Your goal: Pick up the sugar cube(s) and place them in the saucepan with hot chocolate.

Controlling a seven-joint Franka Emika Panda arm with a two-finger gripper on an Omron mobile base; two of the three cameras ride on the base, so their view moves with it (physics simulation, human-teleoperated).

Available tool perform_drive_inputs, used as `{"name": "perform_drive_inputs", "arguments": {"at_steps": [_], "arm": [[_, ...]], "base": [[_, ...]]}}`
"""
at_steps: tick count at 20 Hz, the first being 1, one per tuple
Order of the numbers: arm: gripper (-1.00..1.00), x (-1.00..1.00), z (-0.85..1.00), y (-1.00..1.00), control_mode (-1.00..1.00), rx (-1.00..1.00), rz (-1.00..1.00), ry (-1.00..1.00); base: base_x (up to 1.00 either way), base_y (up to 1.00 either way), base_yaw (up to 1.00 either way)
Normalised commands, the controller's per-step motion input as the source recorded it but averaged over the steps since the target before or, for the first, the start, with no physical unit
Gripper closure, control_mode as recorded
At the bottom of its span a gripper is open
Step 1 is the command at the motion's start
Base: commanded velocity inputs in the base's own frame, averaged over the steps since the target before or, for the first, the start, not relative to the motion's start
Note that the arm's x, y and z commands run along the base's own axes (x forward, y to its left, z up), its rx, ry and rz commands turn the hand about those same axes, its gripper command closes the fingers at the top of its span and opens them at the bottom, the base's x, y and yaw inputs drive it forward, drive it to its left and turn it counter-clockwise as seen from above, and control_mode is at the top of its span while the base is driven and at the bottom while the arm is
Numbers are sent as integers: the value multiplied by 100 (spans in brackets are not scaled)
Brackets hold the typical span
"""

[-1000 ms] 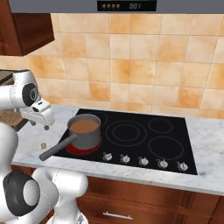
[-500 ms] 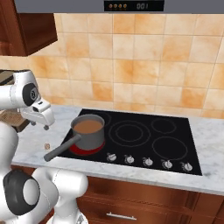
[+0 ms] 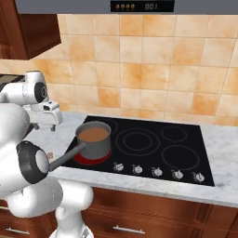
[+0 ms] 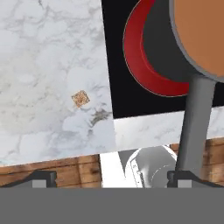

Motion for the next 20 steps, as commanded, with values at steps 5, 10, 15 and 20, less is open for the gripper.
{"name": "perform_drive_inputs", "arguments": {"at_steps": [5,10,15,20], "arm": [[-100,23,-42,37,-100,-6,26,-1],[-100,4,-59,26,-100,0,17,-12],[-100,6,-53,0,-100,5,13,-4],[-100,0,-43,0,-100,4,4,-5]], "base": [[0,0,0],[0,0,0],[0,0,0],[0,0,0]]}}
